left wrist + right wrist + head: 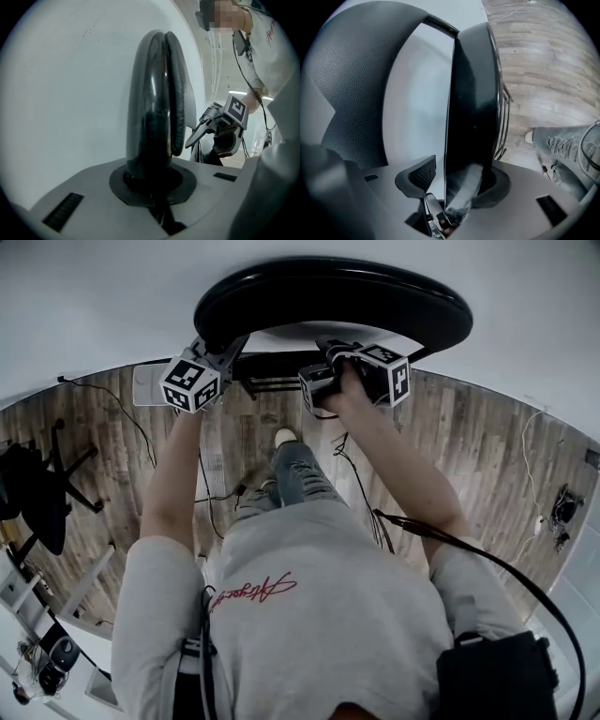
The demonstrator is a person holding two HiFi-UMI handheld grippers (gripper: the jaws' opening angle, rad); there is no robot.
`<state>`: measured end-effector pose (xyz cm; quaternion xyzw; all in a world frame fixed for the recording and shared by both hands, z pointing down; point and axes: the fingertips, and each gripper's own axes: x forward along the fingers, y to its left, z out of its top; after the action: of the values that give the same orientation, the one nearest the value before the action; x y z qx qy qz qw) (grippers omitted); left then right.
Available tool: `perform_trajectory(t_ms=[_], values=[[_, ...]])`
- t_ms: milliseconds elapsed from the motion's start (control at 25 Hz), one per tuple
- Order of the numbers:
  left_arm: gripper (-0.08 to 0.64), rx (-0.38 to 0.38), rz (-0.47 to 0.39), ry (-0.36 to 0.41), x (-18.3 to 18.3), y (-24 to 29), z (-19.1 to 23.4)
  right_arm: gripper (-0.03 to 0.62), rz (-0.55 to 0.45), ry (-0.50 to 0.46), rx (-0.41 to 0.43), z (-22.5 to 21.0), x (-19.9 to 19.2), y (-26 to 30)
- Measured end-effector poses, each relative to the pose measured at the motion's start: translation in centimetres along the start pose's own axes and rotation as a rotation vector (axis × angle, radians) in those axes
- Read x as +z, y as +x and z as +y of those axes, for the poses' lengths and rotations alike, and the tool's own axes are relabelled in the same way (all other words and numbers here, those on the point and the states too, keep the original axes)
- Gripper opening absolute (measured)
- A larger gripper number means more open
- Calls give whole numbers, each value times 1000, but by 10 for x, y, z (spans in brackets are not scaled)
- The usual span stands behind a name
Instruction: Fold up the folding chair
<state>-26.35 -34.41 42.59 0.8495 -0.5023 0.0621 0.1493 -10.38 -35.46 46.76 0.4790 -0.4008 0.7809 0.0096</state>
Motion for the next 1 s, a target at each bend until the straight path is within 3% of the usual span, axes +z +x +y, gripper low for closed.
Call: perform_trajectory(t_ms=[360,520,600,680,720,840,1000], values=[[17,59,-14,2,4,4,8,211,2,22,-50,13,7,13],[18,84,-40,-28,8,2,16,199,10,-10,-28,17,4,13],[49,112,-77,-45,13,-3,22,199,10,-79,-3,19,3,10],[186,145,-97,-34,15,-14,28,199,35,-167,18,18,-1,8],[220,158,-94,-23,13,-21,29,199,53,-225,25,17,-4,8],[239,205,-61,-6,0,-42,29,204,64,-402,55,22,-12,9],[238,319,-53,-46,-24,-74,20,232,49,-528,82,24,-13,6]])
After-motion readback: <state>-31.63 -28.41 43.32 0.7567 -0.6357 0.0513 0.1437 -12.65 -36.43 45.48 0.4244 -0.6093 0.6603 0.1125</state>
